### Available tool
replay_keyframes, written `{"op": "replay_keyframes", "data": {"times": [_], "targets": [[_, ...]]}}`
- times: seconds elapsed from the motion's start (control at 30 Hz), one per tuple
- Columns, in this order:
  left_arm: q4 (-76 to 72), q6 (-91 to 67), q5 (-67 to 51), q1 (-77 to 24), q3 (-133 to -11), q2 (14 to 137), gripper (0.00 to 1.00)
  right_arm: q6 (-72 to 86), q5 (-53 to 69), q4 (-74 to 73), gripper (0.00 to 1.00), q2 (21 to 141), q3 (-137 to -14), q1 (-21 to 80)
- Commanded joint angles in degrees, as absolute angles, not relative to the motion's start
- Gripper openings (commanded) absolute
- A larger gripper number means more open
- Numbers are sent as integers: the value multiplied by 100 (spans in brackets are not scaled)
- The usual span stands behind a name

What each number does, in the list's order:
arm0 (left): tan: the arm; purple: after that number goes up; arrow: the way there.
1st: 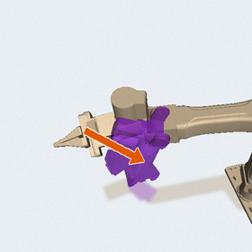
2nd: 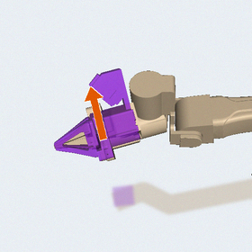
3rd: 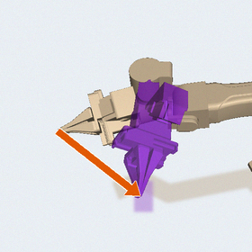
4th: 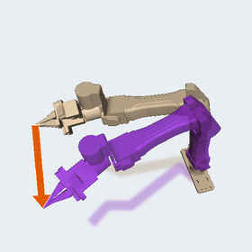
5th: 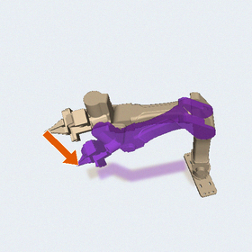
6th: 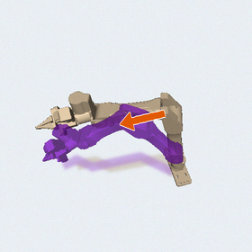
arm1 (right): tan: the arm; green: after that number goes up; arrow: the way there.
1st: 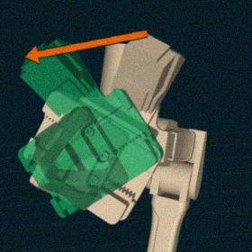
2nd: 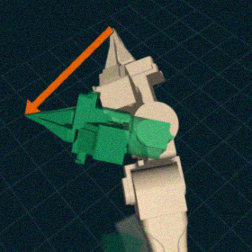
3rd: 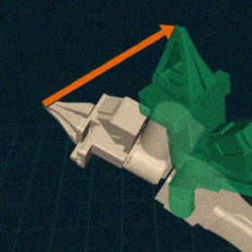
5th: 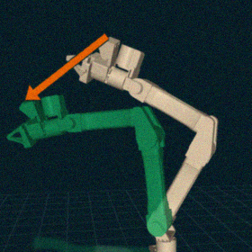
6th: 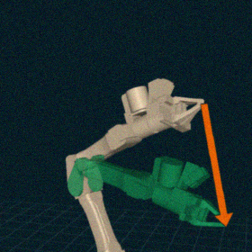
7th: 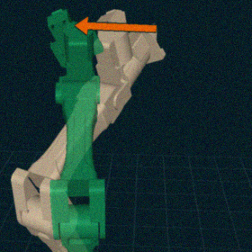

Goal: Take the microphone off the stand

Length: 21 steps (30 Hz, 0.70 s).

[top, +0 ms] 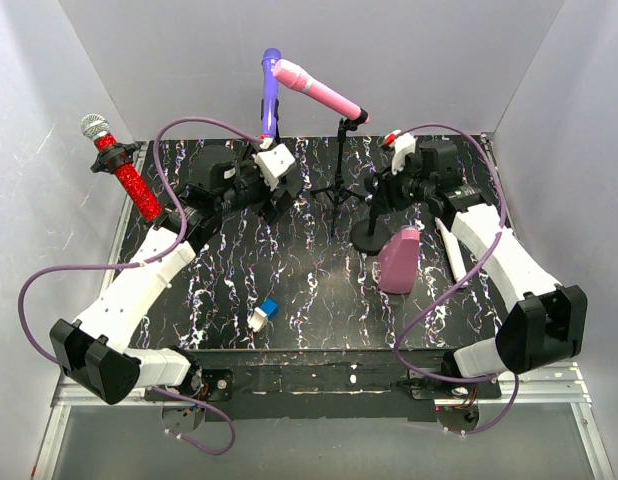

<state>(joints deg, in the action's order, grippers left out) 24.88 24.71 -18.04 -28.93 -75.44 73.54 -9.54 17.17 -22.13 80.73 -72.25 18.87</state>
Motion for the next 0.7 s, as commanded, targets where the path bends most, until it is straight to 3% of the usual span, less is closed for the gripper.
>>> {"op": "replay_keyframes", "data": {"times": [0.0, 0.67], "targets": [[2487, 2303, -1819, -2856, -7603, 7234, 82, -704, 1100, -1310, 10, 8112, -7365, 1600], [2540, 2171, -1899, -2663, -7435, 7093, 82, -633, 458, -809, 9, 9975, -9316, 703]]}}
